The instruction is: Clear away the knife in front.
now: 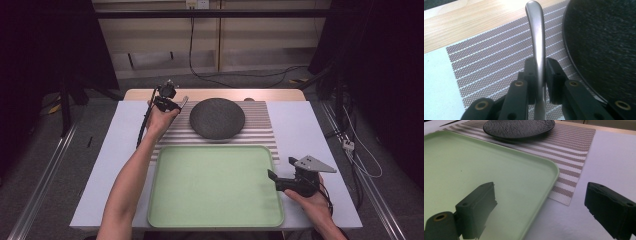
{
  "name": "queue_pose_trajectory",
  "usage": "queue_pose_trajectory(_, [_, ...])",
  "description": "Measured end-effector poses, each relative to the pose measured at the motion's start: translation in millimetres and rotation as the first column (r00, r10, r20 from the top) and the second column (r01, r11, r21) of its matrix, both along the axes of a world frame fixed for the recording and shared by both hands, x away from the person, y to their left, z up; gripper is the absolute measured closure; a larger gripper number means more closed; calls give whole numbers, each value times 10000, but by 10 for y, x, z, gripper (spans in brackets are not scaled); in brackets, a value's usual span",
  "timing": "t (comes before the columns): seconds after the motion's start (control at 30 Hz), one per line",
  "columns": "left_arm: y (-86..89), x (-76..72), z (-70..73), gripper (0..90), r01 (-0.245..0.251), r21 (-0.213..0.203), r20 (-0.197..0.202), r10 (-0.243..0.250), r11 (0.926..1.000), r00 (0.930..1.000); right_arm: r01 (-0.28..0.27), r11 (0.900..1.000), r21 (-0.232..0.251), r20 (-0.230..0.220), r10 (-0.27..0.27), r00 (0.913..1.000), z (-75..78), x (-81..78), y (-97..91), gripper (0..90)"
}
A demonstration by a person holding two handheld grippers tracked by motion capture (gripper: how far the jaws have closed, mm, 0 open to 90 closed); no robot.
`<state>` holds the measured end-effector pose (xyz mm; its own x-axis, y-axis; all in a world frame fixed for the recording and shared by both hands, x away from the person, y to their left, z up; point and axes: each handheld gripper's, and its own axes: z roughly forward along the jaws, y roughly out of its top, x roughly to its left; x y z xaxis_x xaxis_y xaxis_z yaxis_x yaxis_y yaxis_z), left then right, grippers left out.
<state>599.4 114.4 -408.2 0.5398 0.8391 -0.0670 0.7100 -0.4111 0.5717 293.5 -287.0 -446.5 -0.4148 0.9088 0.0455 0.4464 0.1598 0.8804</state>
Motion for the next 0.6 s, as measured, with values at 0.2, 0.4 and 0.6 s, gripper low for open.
queue_pose_trajectory(0.2, [15, -67, 36, 800, 193, -86, 29, -193, 9998, 9998, -7, 10000, -41, 25, 7, 10000, 6, -9, 4, 100])
queue_pose_trajectory(0.4, [56, -143, 125, 801, 218, -145, 89, -216, 9997, 9997, -17, 10000, -72, 25, 17, 10000, 7, -8, 11, 100])
queue_pose_trajectory(0.6, [63, -261, 218, 800, 459, -176, 294, -454, 9988, 9985, -31, 10000, -91, 19, 31, 10000, 7, -5, 11, 100])
